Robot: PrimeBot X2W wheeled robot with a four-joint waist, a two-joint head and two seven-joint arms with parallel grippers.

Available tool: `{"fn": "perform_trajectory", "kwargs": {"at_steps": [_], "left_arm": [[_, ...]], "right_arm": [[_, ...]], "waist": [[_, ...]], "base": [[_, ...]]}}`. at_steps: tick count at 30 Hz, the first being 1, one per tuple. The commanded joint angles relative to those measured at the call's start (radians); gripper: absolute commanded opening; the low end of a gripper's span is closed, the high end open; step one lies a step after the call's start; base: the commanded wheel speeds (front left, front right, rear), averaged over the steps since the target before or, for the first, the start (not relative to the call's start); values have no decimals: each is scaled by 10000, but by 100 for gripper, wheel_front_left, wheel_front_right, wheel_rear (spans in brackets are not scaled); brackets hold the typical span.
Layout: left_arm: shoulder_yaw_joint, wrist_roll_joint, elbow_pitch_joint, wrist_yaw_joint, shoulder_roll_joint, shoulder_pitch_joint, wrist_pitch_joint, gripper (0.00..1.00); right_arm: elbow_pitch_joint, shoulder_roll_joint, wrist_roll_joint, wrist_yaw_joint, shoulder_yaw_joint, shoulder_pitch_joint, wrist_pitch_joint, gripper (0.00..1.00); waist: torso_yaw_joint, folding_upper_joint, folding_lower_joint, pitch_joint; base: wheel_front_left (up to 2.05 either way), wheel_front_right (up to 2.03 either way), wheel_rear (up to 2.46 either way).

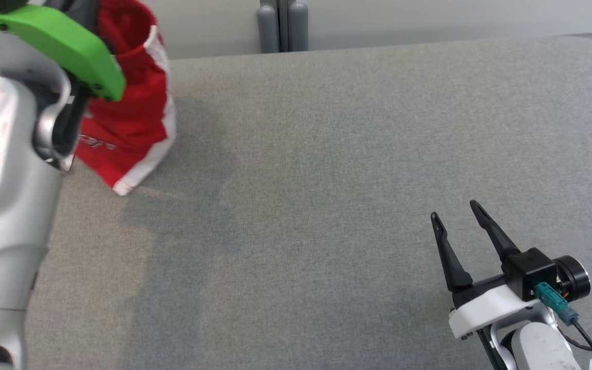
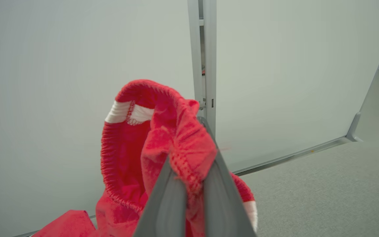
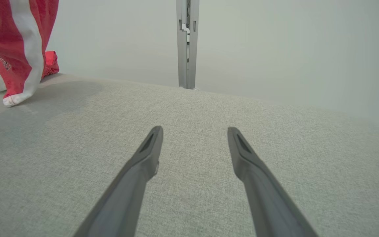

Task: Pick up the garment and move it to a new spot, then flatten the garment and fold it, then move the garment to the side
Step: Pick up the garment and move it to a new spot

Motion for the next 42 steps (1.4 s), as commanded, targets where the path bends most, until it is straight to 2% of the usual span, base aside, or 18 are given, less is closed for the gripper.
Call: {"fn": "perform_trajectory", "kwargs": {"at_steps": [1, 7, 10, 16, 21, 28, 42], "left_arm": [[-143, -232, -169, -30, -371, 122, 46, 0], [-613, -813, -209, -24, -1914, 53, -139, 0], [-594, -1145, 47, 124, -2689, 99, -405, 0], [-694, -1670, 892, 350, -3233, 1032, -1005, 0], [-785, -1972, 2141, 263, -3262, 2187, -1633, 0], [-684, -1890, 3974, 130, -2838, 3034, -2798, 0], [-145, -2090, 5301, -13, -2116, 2900, -3360, 0]], "right_arm": [[64, -35, 67, -10, -59, 219, -4, 100], [170, -36, 83, -10, -38, 464, -4, 100], [147, -35, 151, -10, -41, 458, -4, 100], [79, -33, 283, -10, -37, 379, -4, 100], [23, -32, 288, -10, -193, 308, -4, 100], [-76, -33, 169, -10, -404, 166, -4, 100], [-105, -33, 40, -10, -448, -56, -4, 100]], "waist": [[-478, -1, 1, -949], [-813, -1, 1, -1331], [-1011, -1, 1, -1344], [-1268, -1, 1, -1130], [-1281, -1, 1, -819], [-1226, -1, 1, -357], [-1013, -1, 1, 136]], "base": [[0, 0, 0], [0, 0, 0], [0, 0, 0], [0, 0, 0], [0, 0, 0], [0, 0, 0], [0, 0, 0]]}}
